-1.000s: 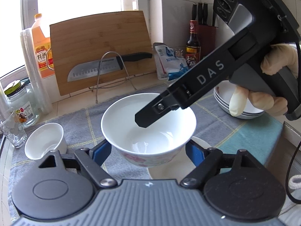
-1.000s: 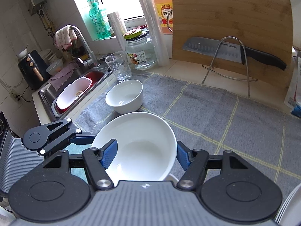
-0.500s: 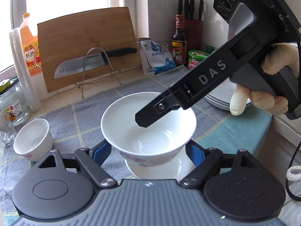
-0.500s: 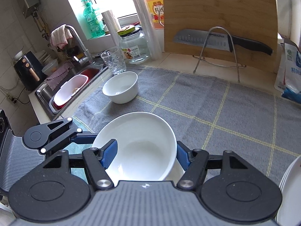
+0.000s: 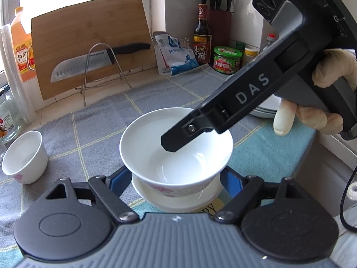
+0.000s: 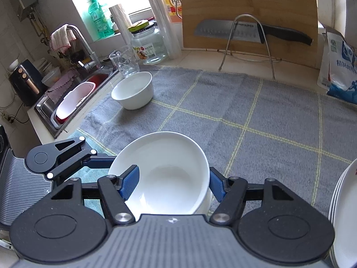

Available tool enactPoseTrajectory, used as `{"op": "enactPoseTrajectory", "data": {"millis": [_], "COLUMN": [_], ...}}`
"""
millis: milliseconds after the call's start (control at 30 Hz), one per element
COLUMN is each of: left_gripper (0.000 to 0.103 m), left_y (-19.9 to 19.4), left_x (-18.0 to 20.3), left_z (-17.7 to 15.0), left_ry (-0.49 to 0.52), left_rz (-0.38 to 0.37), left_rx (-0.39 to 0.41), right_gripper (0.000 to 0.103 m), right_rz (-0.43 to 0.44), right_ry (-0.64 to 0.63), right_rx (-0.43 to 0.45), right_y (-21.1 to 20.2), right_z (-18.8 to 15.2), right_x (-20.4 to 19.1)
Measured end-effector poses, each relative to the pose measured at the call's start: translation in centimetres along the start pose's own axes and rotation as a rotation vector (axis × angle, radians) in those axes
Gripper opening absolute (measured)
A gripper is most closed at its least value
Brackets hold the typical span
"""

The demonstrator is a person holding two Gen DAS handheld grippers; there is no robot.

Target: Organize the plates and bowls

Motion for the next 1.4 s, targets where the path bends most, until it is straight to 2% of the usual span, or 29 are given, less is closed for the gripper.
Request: {"op": "enactPoseTrajectory", "data": {"millis": [733, 1033, 1200, 1300, 1400], "left_gripper": [0.086, 0.090, 0.098, 0.099, 0.099], "left_y": [0.51, 0.77, 0.37, 0.05, -0.22], "left_x": [-0.01, -0.02, -0.03, -0.09, -0.33], "left_z": [-0.47, -0.43, -0.22, -0.16, -0.22], "left_ry": [-0.008, -0.009, -0.002, 0.006, 0.004], "left_rz": [-0.006, -0.008, -0.012, -0.012, -0.010], "left_rx": [-0.047, -0.050, -0.029, -0.023, -0.022], "right_gripper": [0.072, 0.072, 0.077, 0.091, 0.097], "right_rz": [0.019, 0.009, 0.016, 0.007, -0.025], "right_ry": [0.024, 0.031, 0.035, 0.035, 0.012], "right_rx": [-0.021, -0.015, 0.002, 0.012, 0.010], "right_y": [0.95, 0.90, 0.50, 0.39, 0.53], "right_z": [-0.49, -0.63, -0.60, -0.59, -0.73], "right_x": [0.42, 0.72, 0.82, 0.85, 0.82]}}
Point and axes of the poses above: each gripper's, at about its wrist camera, not at the fingertips, and y roughly the way its jaws point, x to its right, z to its top, the point moved 7 cm from there along y, roughly the way its jaws point, and after that the axes turned 4 degrees about -x, right-handed, at the moved point
